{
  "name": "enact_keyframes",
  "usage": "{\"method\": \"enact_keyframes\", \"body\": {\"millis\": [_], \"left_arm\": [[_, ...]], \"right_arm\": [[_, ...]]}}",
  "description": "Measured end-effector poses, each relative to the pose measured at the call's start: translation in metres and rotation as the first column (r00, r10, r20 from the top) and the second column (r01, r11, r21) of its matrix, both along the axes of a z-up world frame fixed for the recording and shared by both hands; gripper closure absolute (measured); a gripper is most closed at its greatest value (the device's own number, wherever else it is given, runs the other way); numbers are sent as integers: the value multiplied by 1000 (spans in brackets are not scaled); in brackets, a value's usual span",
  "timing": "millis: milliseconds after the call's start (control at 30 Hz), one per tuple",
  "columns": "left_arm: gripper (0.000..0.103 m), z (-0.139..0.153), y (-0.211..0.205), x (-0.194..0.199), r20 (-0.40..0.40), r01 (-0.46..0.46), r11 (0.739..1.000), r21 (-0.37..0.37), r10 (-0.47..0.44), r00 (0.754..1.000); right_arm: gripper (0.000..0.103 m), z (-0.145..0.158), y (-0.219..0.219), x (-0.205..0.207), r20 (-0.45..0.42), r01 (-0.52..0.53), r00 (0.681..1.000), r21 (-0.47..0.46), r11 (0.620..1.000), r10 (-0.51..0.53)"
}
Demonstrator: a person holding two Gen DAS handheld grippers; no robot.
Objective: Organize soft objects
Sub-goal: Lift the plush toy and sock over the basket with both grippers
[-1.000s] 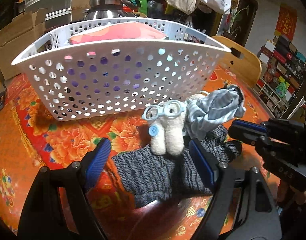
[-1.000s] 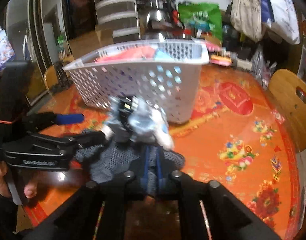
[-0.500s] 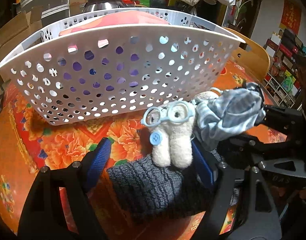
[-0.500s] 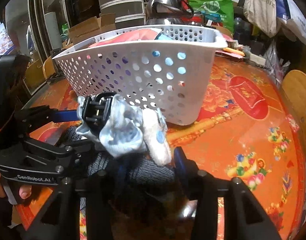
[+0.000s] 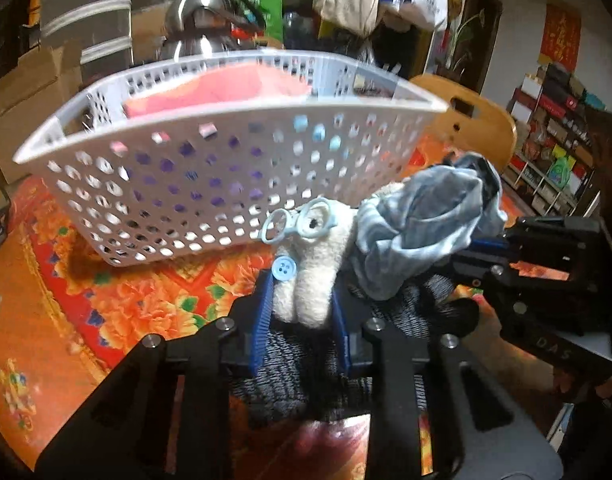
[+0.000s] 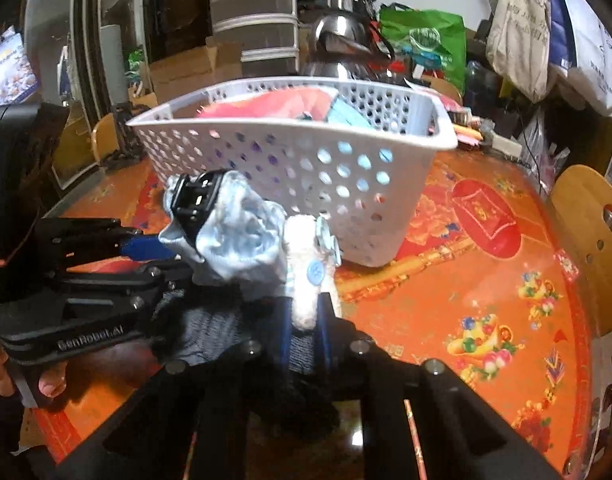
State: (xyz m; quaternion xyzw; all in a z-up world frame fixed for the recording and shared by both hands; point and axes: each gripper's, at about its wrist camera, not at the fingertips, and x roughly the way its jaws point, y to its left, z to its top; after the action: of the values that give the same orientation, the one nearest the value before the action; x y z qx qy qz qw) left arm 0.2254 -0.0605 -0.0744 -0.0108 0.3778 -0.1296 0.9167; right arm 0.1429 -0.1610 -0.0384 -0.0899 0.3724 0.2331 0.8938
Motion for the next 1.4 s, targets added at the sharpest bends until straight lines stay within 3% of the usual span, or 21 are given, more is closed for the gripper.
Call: {"method": "enact_keyframes", "body": {"millis": [367,600,733,900,1167,1400], "left_arm": [[78,45,29,-48,117,23,999,-27,-19,993],[78,71,38,-74,152,24,999,-40,-17,988],[78,91,42,-70,155,25,998,-59,-16,988],[78,123,40,-48,168,28,999,-39,-21,986],[78,165,33,32,125,10,1000,-30,-7,992],[78,153,32,100,57,-33,999,4,33,998]], "right_arm": [[93,39,10,-40,92,-34,995,34,999,31],[93,61,13,-53,121,-49,992,52,997,42],[93,77,11,-49,134,-50,990,69,996,40],[93,105,11,-26,165,-33,986,75,997,20],[93,135,14,42,173,30,984,49,998,-38],[93,125,23,96,124,44,991,27,999,-47]]}}
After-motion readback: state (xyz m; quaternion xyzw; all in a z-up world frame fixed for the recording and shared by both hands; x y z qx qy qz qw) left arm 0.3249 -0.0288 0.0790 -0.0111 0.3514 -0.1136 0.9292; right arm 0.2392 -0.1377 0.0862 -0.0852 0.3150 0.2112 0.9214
